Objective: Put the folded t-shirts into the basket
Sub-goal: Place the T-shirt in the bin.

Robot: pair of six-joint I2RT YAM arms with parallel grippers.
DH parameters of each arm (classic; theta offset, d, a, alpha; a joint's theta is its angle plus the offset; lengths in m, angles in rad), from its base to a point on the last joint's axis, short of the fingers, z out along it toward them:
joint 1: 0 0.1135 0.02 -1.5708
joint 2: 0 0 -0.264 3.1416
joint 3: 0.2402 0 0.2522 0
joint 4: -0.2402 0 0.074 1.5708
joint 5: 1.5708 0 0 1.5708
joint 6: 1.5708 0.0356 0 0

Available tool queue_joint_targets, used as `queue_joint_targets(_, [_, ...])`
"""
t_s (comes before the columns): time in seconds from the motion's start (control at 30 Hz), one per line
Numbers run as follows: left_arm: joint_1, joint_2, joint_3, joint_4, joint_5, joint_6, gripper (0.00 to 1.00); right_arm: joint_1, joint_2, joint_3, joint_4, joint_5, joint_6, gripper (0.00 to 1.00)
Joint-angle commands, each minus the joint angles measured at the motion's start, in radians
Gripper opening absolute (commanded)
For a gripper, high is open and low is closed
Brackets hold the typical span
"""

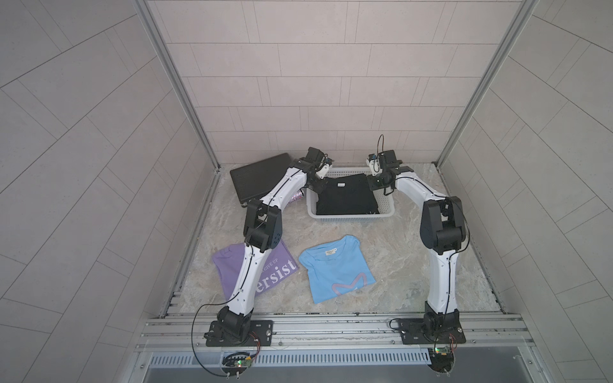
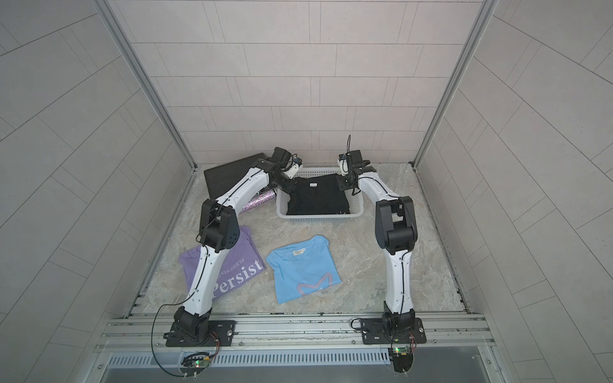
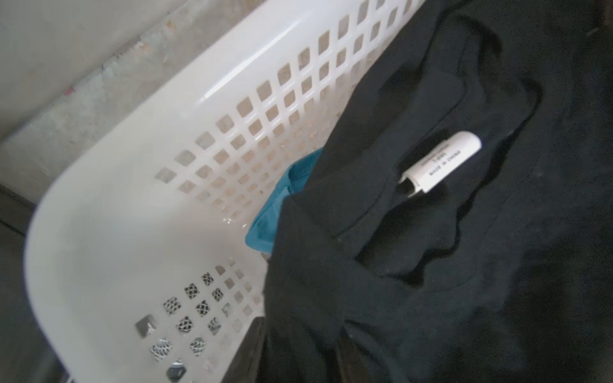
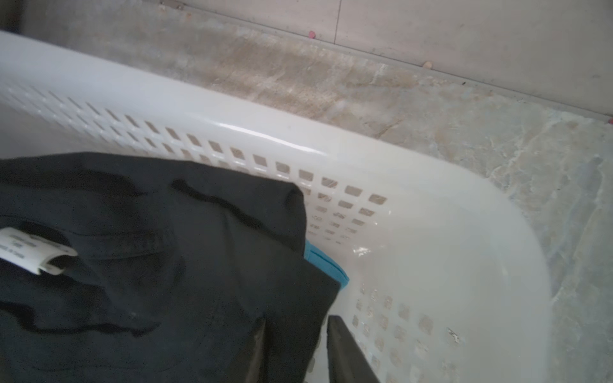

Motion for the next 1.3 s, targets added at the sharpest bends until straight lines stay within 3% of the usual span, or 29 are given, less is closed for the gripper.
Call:
queue_joint_targets(0.0, [-0.008, 0.022, 0.013, 0.039, -0.049, 0.018, 0.39, -0.003, 0.029, 0.008, 0.028, 0.044, -0.020, 0.37])
queue_joint_targets(0.27, [-0.034, 0.031, 0.015, 0.129, -0.210, 0.038, 0.47, 0.004, 0.030, 0.015, 0.037, 0.098, -0.054, 0.40])
queue_joint_targets(0.5, [-0.079, 0.034, 0.024, 0.214, -0.375, 0.157, 0.57, 0.023, -0.018, 0.000, 0.050, 0.133, -0.110, 0.41])
queue_joint_targets(0.57, [-0.089, 0.016, 0.022, 0.210, -0.369, 0.152, 0.58, 0.027, -0.047, -0.031, 0.071, 0.088, -0.116, 0.42])
queue_joint_targets(0.7, [-0.093, -0.039, -0.005, 0.166, -0.229, 0.074, 0.56, 0.036, -0.092, -0.084, 0.121, -0.030, -0.119, 0.42])
queue_joint_targets(0.9, [-0.092, -0.026, -0.006, 0.117, -0.115, -0.010, 0.51, 0.038, -0.070, -0.084, 0.135, -0.074, -0.105, 0.42])
queue_joint_targets(1.07, [-0.091, 0.026, 0.008, 0.107, -0.152, -0.033, 0.46, 0.038, -0.001, -0.018, 0.080, -0.158, -0.091, 0.40])
queue_joint_targets(1.27, [-0.089, 0.123, 0.084, 0.081, -0.235, -0.028, 0.48, 0.038, 0.090, 0.070, 0.025, -0.077, -0.068, 0.40])
